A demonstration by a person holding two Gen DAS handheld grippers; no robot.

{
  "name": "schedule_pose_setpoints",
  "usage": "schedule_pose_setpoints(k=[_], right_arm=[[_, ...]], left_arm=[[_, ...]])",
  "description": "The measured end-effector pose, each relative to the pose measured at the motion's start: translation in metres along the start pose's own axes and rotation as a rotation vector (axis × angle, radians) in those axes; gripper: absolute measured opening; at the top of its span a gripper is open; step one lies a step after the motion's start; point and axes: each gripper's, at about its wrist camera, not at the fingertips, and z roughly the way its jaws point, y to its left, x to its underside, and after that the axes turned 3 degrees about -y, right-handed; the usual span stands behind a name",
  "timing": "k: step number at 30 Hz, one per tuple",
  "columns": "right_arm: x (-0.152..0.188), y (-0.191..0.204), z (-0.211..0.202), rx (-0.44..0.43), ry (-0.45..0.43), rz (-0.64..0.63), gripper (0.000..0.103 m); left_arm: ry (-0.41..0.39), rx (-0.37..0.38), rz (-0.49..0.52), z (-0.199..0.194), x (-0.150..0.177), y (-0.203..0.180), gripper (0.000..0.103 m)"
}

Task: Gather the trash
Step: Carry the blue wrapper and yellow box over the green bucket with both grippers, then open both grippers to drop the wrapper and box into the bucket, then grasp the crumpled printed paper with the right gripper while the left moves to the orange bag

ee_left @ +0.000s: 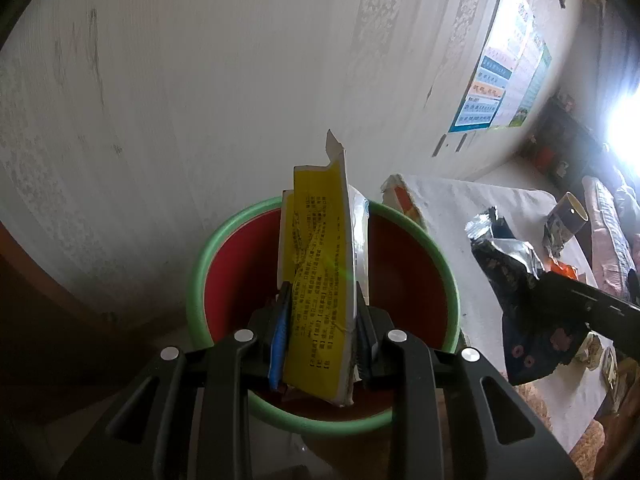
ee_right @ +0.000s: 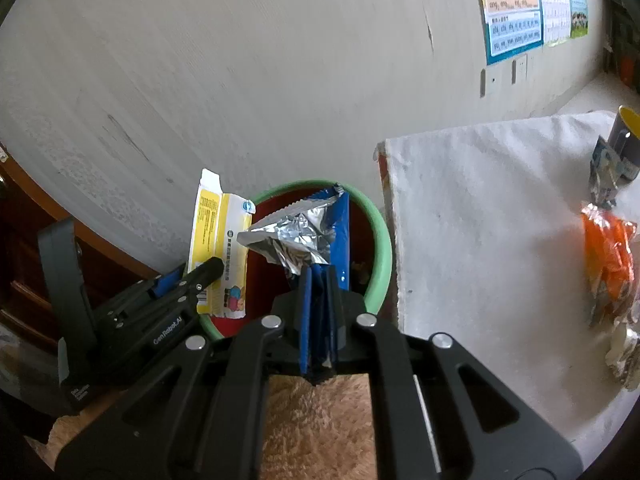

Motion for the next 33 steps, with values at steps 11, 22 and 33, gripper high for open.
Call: schedule_pose_setpoints(k=[11,22,33], right_arm=[[-0.007,0.000,0.001,-0.056,-0.041,0.036,0.022],[0.011,-0.028,-0.027,0.013,-0.090,0.060,0.053],[0.073,-0.199,-0.108,0.451,-0.105,0.239,0.053]], left_arm=[[0.024,-0.024,-0.013,0.005,0.001,0.005,0.030],[0.004,-0.022,-0.007,-0.005,0.000,-0.002,0.065],[-0.012,0.040,0.065,-0.023,-0.001,-0.050,0.065]])
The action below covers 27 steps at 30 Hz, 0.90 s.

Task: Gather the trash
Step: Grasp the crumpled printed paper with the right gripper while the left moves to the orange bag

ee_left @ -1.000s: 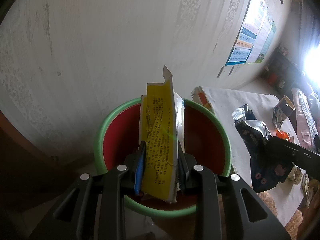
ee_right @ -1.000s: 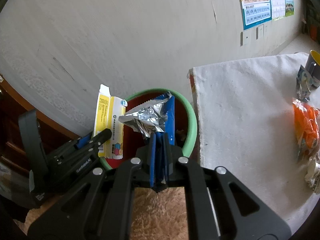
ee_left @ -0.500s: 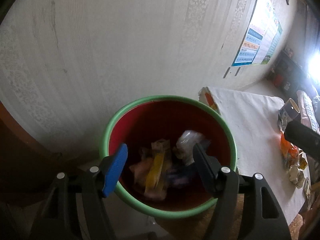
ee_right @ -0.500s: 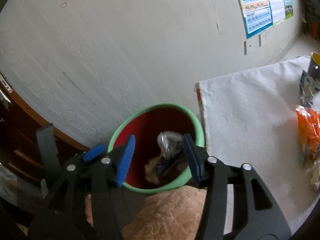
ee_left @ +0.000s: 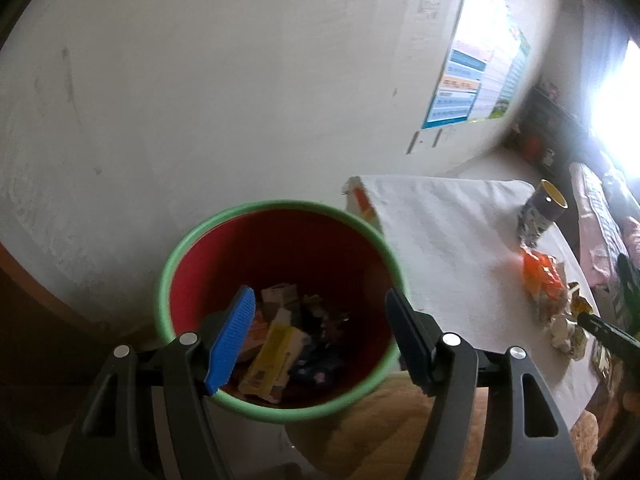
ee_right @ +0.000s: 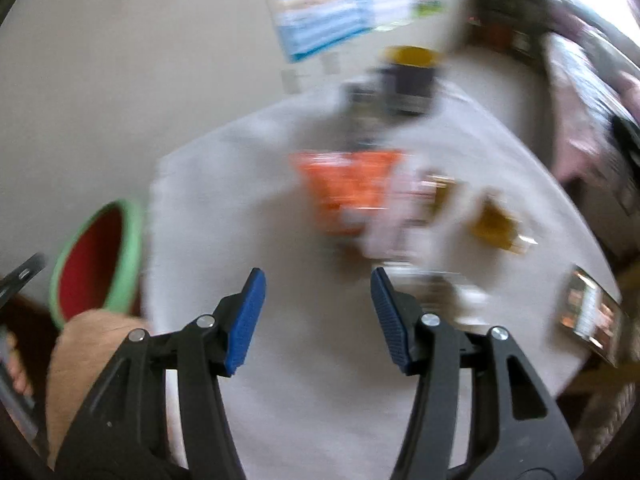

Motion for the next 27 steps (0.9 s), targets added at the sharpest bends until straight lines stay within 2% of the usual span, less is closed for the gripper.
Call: schedule_pose_setpoints(k=[4,6,9,13,16,17,21,27], right_arm=[[0.001,-0.052,0.011,0.035,0.019,0.123,0.053],[0.005,-0.068,0.022,0.037,0.048,0.145,0.054],[0.014,-0.080,0.036,0.035,0.076,0.157,0.062],[0.027,-0.089,0.044,-0.044,0.088,0.196,0.064],[0.035,-0.090,0.045,-0.119,0.096,0.212,0.042],[0.036,-0.089,0.042,-0.134,0.087,0.213,0.030],[0.045,-0.085,0.025,-0.178,0.056,0.215,0.030],[0.071,-0.072,-0.001,-0.230,0.046,0.214,0.030]], left_arm=[[0.002,0.024,0.038,-0.007,0.001,-0.022,0.065],[-0.001,0.028,0.066,-0.010,0.002,-0.032,0.065],[0.000,0.040,0.095,-0.016,0.003,-0.047,0.065],[0.010,0.052,0.120,-0.020,0.005,-0.064,0.066],[0.022,0.063,0.146,-0.019,0.007,-0.080,0.066],[0.026,0.070,0.154,-0.018,0.007,-0.085,0.066],[0.039,0.111,0.182,-0.013,0.007,-0.112,0.066],[0.068,0.233,0.251,0.010,0.001,-0.181,0.066]])
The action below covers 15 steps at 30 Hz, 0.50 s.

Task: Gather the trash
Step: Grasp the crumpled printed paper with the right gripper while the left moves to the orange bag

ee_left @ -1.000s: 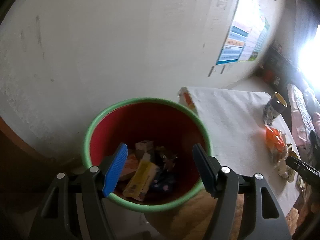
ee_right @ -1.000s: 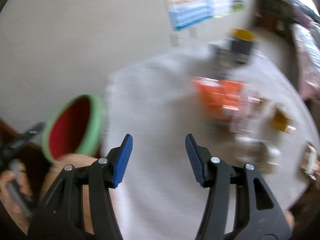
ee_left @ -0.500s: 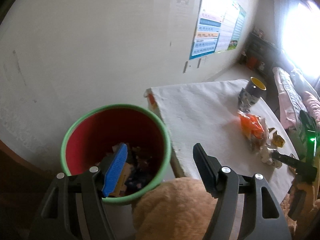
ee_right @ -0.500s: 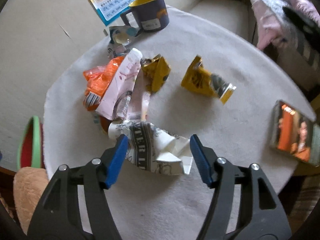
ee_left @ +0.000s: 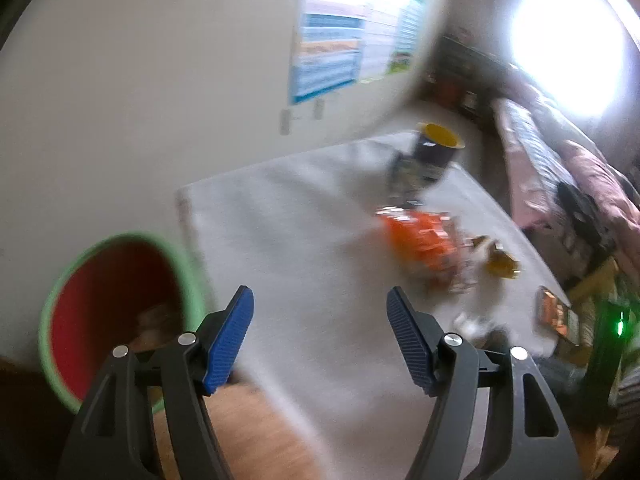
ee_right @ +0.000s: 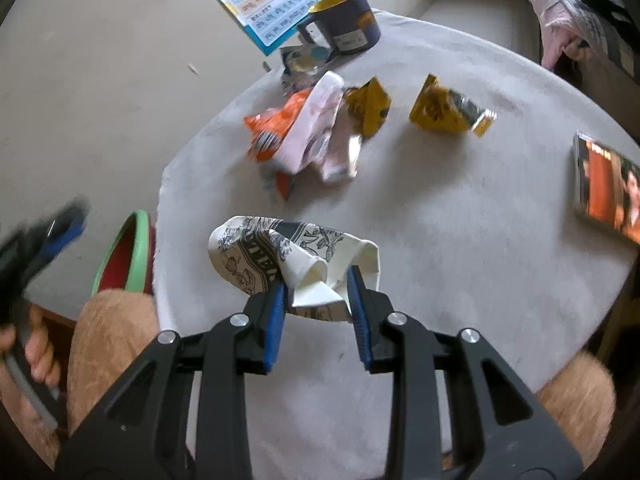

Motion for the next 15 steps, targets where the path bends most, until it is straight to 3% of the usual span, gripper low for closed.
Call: schedule_pose_setpoints(k=[7,11,15], right_arm=[[0.004,-0.011,0.003,-0.031,0.005,0.035,0.030],[0.004,-0.015,0.001,-0.050,0.001,0.054,0.030],[0.006,-0.015,0.000,-0.056,0.001,0.051,0.030]], left_arm=[[0.086,0.115,-0.017,0.074,-0.031,-0.059,0.066],[0.103,0.108,0.009,0.109,-0.043,-0.081,0.066],[0.235,0.107,-0.046,0.153,-0.039,-0.086,0.066]])
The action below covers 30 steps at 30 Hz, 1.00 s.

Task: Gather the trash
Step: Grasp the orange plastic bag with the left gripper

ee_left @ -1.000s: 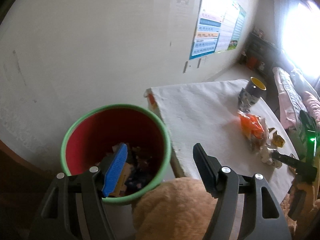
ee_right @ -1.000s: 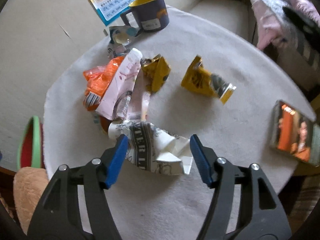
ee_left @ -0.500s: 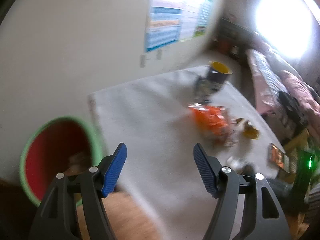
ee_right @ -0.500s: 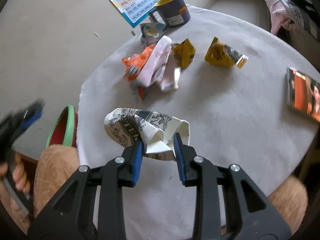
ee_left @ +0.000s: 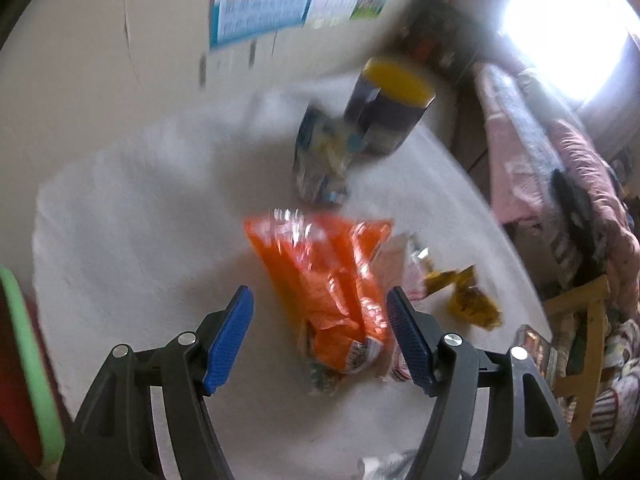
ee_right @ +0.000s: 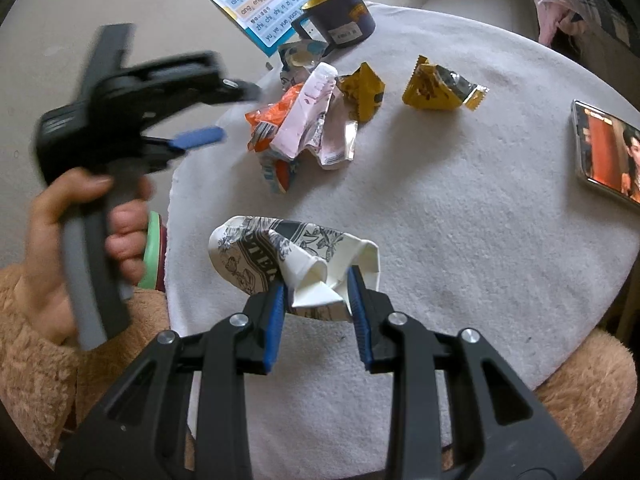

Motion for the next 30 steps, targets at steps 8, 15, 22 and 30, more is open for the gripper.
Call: schedule_pose_setpoints(k=[8,15,22,30], right_arm=[[-0.001,-0.004,0.005,-0.024,0.018,0.020,0.030],[-0.004,-0.006,0.004,-0.031,0.012,0.030,0.030],[-0.005,0.001,0.012,-0.040,0.043,0.000,0.034],[-0.007,0.018,0.013,-0.035,0.027,-0.082,0.059]], left_arm=[[0.058,0.013,0.034,0.021,0.011,-0.006,0.062],[0.075,0.019,0.066,0.002,0.014,0.001,0.031],[0.070,-0.069,0.099,-0.032,0.039,0.046,0.033],[0.069,-0.071,0.047,-0.029,0.055,0.069,0.054]])
